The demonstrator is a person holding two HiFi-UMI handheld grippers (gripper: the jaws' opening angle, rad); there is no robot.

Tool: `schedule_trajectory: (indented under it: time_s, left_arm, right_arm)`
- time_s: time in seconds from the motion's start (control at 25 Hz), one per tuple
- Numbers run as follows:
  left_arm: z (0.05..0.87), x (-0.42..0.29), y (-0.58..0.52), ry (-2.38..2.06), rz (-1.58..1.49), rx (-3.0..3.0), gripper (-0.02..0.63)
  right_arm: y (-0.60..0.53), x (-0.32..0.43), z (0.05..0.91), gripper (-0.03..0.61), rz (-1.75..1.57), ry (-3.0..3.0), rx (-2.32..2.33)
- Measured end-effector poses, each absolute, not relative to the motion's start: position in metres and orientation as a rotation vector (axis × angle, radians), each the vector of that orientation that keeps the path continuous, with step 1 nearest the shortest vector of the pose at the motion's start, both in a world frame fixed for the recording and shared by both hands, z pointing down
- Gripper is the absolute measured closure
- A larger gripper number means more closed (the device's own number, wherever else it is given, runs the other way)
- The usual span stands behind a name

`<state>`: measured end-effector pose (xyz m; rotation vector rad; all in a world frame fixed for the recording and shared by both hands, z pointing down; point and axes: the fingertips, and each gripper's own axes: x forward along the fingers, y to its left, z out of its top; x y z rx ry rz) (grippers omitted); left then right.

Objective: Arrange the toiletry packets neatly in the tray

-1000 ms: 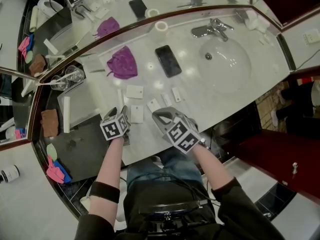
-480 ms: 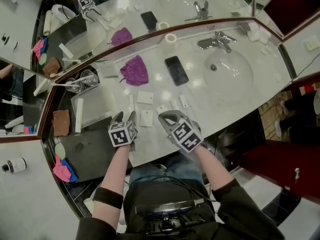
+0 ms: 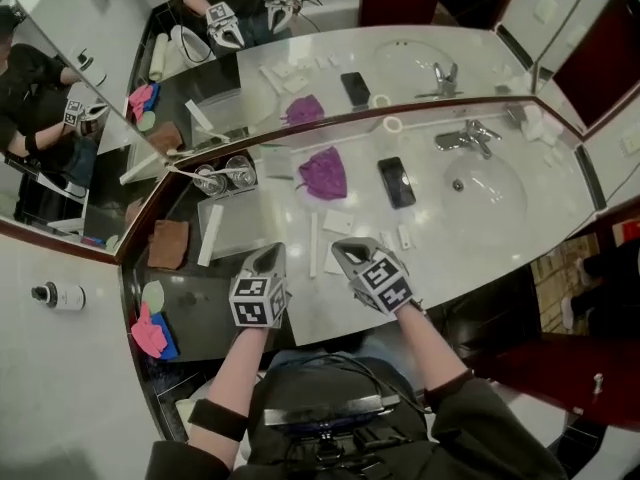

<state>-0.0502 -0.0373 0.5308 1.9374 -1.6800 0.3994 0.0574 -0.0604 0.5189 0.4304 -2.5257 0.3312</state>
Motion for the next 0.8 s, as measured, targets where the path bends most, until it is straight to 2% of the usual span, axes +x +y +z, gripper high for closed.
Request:
schedule_trajectory:
  time_s: [0.32, 0.8]
  left_arm:
    - [0.488, -0.107, 0.007, -1.801, 0.422, 1.978, 0.612]
    - [0.501, -0.164, 0.062, -1.824, 0.344, 1.877, 0.614]
  right_arm:
    - [-0.044, -0.007, 0.503, 0.577, 0.326, -2.617, 0.376]
    - [0.0, -0.072, 0.502, 0.577, 0.299, -2.633, 0.242]
